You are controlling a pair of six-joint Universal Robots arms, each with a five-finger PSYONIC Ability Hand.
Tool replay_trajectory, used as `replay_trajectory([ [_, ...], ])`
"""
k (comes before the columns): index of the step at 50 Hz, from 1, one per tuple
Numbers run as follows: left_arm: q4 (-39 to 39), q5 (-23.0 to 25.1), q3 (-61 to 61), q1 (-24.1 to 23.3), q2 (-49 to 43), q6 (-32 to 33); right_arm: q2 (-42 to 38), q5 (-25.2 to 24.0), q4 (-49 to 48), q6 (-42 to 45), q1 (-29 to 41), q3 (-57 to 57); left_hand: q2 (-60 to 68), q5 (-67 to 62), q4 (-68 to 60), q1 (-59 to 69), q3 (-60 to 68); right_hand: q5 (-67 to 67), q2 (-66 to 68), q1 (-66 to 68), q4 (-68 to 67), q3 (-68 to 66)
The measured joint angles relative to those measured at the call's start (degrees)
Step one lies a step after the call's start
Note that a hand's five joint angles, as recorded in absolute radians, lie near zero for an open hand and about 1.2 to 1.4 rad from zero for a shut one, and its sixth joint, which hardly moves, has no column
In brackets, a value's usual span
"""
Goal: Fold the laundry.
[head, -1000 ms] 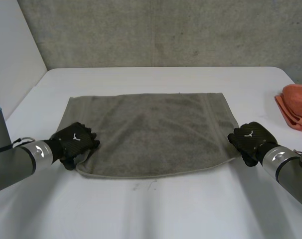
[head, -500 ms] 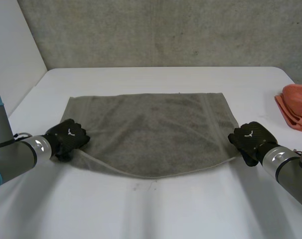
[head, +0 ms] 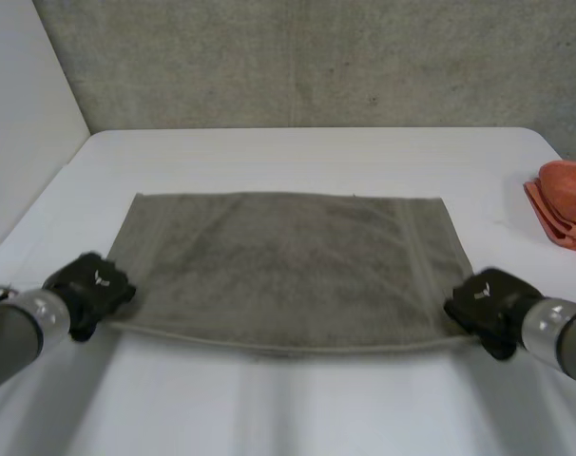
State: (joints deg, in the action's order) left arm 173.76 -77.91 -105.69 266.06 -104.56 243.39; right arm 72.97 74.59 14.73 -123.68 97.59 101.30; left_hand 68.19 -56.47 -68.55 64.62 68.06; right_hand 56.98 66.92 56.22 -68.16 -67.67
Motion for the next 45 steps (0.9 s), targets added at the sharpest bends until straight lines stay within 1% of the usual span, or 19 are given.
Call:
replay_trajectory([
  [2,-1.08,-3.68,-3.99,-0.41,2.95,-0.78,1.63,0.13,6.82,3.41,-1.32,0.62,0.00,0.00,0.00,0.00,0.00,0.00,0.00,0.00,0.00,0.00],
  [4,-2.16,-5.14,-5.68,-0.59,4.27,-1.11,2.93,0.18,11.23,5.95,-2.53,1.31,0.02,0.00,0.00,0.00,0.00,0.00,0.00,0.00,0.00,0.00],
  [7,-6.64,-7.36,-9.35,-1.02,7.94,-2.00,5.54,-0.01,17.71,11.48,-5.55,2.60,0.05,0.00,0.00,0.00,0.00,0.00,0.00,0.00,0.00,0.00],
  [11,-8.99,-6.49,-9.78,-1.43,10.17,-3.02,6.73,-0.28,18.38,13.55,-7.69,2.20,0.14,0.00,-0.01,0.00,0.05,0.00,0.00,0.00,0.00,0.00],
  [14,-6.94,-5.11,-7.44,-2.02,9.58,-4.75,5.60,-0.19,15.19,11.36,-7.78,0.38,0.17,0.00,-0.02,0.00,0.07,0.00,0.00,0.00,0.00,0.00],
  [21,5.22,-4.51,3.29,-5.82,-0.36,-11.40,-3.69,3.11,2.88,2.78,-2.04,-8.61,0.21,0.00,-0.20,0.00,0.11,0.00,0.00,0.00,0.00,0.00],
  [23,9.99,-6.27,8.51,-7.44,-6.10,-13.16,-7.73,6.12,-1.37,1.06,0.97,-12.93,0.21,0.00,-0.22,0.00,0.11,0.00,0.00,0.00,0.00,0.00],
  [24,10.46,-6.52,9.10,-7.59,-6.76,-13.30,-8.18,6.52,-1.83,0.92,1.30,-13.43,0.21,0.00,-0.22,0.00,0.11,0.00,0.00,0.00,0.00,0.00],
  [26,14.22,-9.48,14.69,-8.78,-12.85,-14.14,-12.35,9.66,-5.72,0.23,3.78,-18.20,0.21,0.00,-0.22,0.00,0.11,0.00,0.00,0.00,0.00,0.00],
  [29,17.41,-13.20,21.19,-9.68,-19.58,-14.33,-17.05,12.11,-9.02,0.01,5.53,-23.87,0.21,0.00,-0.22,0.00,0.11,0.00,0.00,0.00,0.00,0.00],
  [33,21.24,-16.28,28.20,-10.29,-26.63,-14.14,-23.88,14.01,-11.39,0.21,7.17,-32.72,0.21,0.00,-0.23,0.00,0.11,0.00,0.00,0.00,0.00,0.00],
  [37,25.39,-17.19,31.99,-10.74,-30.45,-13.86,-29.29,14.96,-11.97,0.46,8.12,-40.33,0.21,0.00,-0.23,0.00,0.11,-0.04,-0.10,-0.03,0.07,0.06],
  [38,27.36,-17.27,32.73,-10.97,-31.36,-13.66,-31.39,15.50,-11.96,0.51,8.37,-43.35,-0.81,0.44,0.38,-0.55,-0.47,-4.04,-5.02,-4.74,4.52,4.39],
  [39,29.37,-17.29,33.13,-11.25,-32.00,-13.40,-33.01,16.02,-11.88,0.52,8.53,-45.67,-3.66,2.48,3.18,-2.36,-3.12,-14.79,-16.67,-15.91,15.75,15.61],
  [40,31.30,-17.24,33.25,-11.58,-32.48,-13.09,-34.37,16.60,-11.77,0.49,8.69,-47.68,-16.86,14.44,15.88,-15.88,-16.64,-17.08,-19.09,-18.22,18.11,17.96],
  [41,33.69,-17.20,33.19,-12.04,-32.93,-12.64,-35.84,17.34,-11.64,0.44,8.89,-49.84,-20.48,18.06,19.55,-20.09,-19.06,-17.08,-19.09,-18.22,18.11,17.96],
  [43,35.87,-17.15,32.96,-12.51,-33.20,-12.15,-36.92,18.02,-11.48,0.31,9.11,-51.52,-20.48,18.06,19.55,-20.09,-19.06,-17.08,-19.09,-18.22,18.11,17.96],
  [44,39.58,-17.08,32.14,-13.34,-33.45,-11.24,-38.17,19.18,-11.29,-0.11,9.54,-53.67,-42.84,40.53,42.22,-45.31,-42.18,-42.86,-44.12,-39.62,43.76,43.71],
  [45,41.34,-17.07,31.62,-13.72,-33.46,-10.78,-38.43,19.62,-11.20,-0.48,9.73,-54.31,-54.52,52.17,54.85,-53.87,-53.74,-53.13,-53.67,-44.79,54.51,54.70],
])
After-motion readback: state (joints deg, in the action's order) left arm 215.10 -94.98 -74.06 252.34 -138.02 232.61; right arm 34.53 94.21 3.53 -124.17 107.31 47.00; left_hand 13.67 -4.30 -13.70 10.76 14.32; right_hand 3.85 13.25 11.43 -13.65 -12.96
